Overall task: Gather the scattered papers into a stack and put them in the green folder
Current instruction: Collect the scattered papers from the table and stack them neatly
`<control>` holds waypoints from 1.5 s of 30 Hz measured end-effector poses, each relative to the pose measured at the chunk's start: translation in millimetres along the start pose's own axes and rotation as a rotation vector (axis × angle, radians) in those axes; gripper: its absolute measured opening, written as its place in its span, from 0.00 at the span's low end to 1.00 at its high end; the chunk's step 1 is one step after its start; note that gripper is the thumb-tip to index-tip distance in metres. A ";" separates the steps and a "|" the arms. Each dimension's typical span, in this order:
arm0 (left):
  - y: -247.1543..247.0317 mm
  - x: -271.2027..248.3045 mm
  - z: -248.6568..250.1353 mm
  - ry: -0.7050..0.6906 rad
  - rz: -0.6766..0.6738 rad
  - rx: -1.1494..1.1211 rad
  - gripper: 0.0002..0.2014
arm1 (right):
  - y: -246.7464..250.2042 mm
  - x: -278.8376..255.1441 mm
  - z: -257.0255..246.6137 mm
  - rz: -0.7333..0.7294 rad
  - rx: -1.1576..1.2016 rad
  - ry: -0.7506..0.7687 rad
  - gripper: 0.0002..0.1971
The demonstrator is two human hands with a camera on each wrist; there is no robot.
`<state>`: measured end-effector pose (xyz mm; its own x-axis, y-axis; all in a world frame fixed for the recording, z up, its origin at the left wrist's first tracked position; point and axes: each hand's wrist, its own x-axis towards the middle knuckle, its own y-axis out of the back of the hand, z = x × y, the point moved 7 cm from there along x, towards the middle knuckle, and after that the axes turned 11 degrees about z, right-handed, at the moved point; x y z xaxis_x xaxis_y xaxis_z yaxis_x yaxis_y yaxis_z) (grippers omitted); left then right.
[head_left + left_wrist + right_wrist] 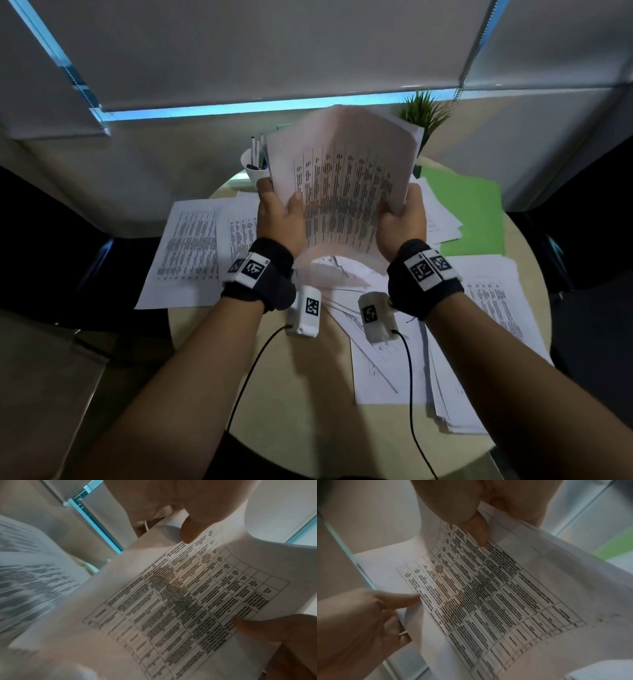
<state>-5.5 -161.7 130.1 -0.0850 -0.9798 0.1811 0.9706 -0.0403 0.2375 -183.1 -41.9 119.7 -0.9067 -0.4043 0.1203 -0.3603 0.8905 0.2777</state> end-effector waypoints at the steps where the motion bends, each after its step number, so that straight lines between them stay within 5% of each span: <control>1: -1.4 -3.8 -9.3 0.020 -0.017 0.020 0.20 | 1.3 -4.4 10.7 0.015 -0.025 -0.019 0.10; 7: -19.5 -29.1 -67.0 0.150 -0.201 0.202 0.21 | 0.7 -25.6 76.1 -0.080 -0.233 -0.148 0.10; 17: -85.4 -35.5 -20.4 0.112 -0.175 0.140 0.18 | 73.4 41.2 64.0 -0.033 -0.291 -0.012 0.09; 24: -182.1 -117.5 -52.1 0.357 -0.392 0.357 0.22 | 171.2 72.0 143.5 -0.061 -0.486 -0.202 0.14; 29: -228.6 -167.6 -76.6 0.383 -0.483 0.503 0.21 | 213.3 66.7 197.3 -0.152 -0.652 -0.362 0.14; 38: -234.2 -221.0 -111.6 0.425 -0.561 0.842 0.26 | 247.0 28.0 249.0 -0.229 -0.763 -0.506 0.20; 41: -227.7 -220.1 -113.0 0.297 -0.526 0.972 0.28 | 247.5 28.2 257.8 -0.235 -0.889 -0.491 0.25; 45: -225.5 -218.2 -118.5 0.357 -0.458 0.862 0.37 | 250.9 38.1 265.9 -0.216 -0.961 -0.504 0.34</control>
<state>-179.1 38.0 -76.1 -0.1971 -0.9126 -0.3581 0.3596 -0.4071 0.8396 -366.4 221.6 -59.5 -0.9095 -0.2059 -0.3612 -0.3993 0.1907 0.8968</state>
